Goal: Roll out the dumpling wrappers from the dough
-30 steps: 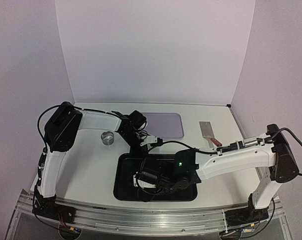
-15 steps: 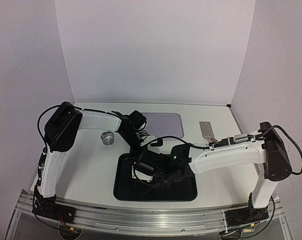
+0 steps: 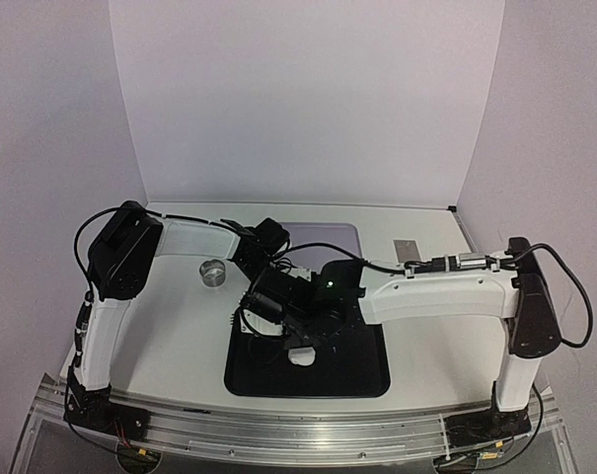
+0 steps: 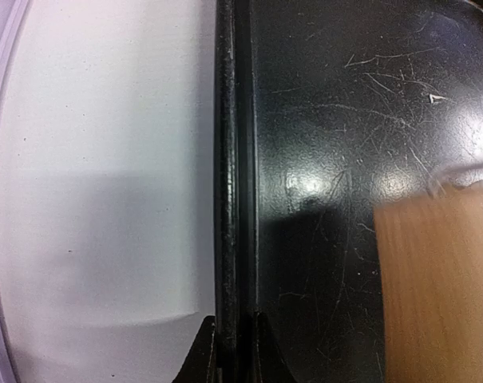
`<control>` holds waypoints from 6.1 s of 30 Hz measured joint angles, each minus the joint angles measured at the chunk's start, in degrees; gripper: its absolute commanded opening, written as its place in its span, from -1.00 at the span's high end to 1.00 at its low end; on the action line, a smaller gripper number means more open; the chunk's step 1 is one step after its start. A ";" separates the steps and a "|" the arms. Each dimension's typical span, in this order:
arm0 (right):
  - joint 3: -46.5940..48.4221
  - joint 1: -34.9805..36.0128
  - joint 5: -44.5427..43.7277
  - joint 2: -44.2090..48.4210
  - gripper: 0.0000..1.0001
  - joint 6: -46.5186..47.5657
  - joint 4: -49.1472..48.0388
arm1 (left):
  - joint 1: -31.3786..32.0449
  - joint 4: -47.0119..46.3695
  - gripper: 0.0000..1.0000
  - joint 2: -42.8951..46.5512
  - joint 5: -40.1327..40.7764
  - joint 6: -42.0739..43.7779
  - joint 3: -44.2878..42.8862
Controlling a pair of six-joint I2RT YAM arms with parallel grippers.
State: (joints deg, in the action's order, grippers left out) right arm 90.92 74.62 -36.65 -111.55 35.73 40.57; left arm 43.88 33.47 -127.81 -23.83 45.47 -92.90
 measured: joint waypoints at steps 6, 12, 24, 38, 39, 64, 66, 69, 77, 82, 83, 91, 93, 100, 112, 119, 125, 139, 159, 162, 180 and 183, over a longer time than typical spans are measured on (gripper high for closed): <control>1.41 1.58 -1.39 2.42 1.00 3.40 1.14 | 0.00 -0.11 1.00 0.00 0.06 0.00 0.00; -5.10 2.97 2.73 8.35 1.00 3.25 2.06 | 0.00 -0.11 1.00 0.02 0.04 0.01 0.00; -12.58 3.08 7.80 8.39 1.00 1.73 0.68 | 0.00 -0.09 1.00 0.02 0.04 0.00 0.00; -19.88 8.70 0.81 10.54 1.00 -2.86 -4.02 | 0.00 -0.09 1.00 0.02 0.07 0.01 0.00; -20.24 8.90 0.45 10.54 1.00 -3.14 -4.38 | 0.00 -0.09 1.00 0.02 0.07 0.02 0.00; -20.92 8.64 2.56 11.53 1.00 -6.35 -3.06 | 0.24 -0.08 1.00 0.02 0.13 0.07 -0.09; -20.56 8.14 2.47 10.90 1.00 -6.21 -3.17 | 0.24 -0.09 1.00 0.02 0.13 0.07 -0.09; -20.40 7.23 2.70 10.52 1.00 -5.93 -3.72 | 0.24 -0.09 1.00 0.00 0.15 0.07 -0.09; -17.68 3.82 3.71 7.90 1.00 -4.88 -5.07 | 0.24 -0.09 1.00 0.02 0.15 0.05 -0.09; -14.08 0.85 3.69 4.58 1.00 -3.71 -5.84 | 0.24 -0.09 1.00 0.02 0.17 0.02 -0.09; -13.54 0.44 3.91 4.34 1.00 -3.62 -5.66 | 0.24 -0.09 1.00 0.02 0.17 0.02 -0.09; -7.85 -0.30 4.59 3.74 1.00 -2.77 0.16 | 0.26 -0.11 1.00 0.02 0.22 -0.09 -0.09; -5.99 -0.05 3.76 3.83 1.00 -1.98 0.84 | 0.26 -0.11 1.00 0.02 0.22 -0.11 -0.09; -6.44 3.91 2.25 8.91 1.00 1.25 1.72 | 0.26 -0.11 1.00 0.02 0.20 -0.15 -0.09; -15.49 8.30 4.13 15.85 1.00 2.22 3.78 | 0.26 -0.11 1.00 0.02 0.17 -0.15 -0.09; -15.71 8.18 5.09 15.13 1.00 2.18 3.95 | 0.26 -0.11 1.00 0.02 0.17 -0.15 -0.09; -15.70 8.18 7.03 14.58 1.00 2.13 3.64 | 0.26 -0.11 1.00 0.02 0.15 -0.15 -0.09; -18.03 7.89 8.89 14.53 1.00 1.20 0.88 | 0.26 -0.11 1.00 0.02 0.15 -0.15 -0.09; -19.14 8.26 7.49 12.86 1.00 -1.17 -1.79 | 0.26 -0.09 1.00 0.02 0.26 -0.09 -0.11; -17.49 7.60 6.66 10.35 1.00 -0.82 -2.11 | 0.26 -0.09 1.00 0.02 0.26 -0.11 -0.11; -21.22 8.16 6.91 13.10 1.00 -2.63 -3.21 | 0.33 0.44 1.00 0.00 0.55 -0.04 -0.52; -21.54 7.39 7.11 13.09 1.00 -2.75 -4.10 | 0.33 0.44 1.00 0.00 0.57 -0.04 -0.52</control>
State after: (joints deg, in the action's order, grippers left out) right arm 69.38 82.02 -29.55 -98.45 32.98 36.47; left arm 44.21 33.91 -127.81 -23.27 45.43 -93.43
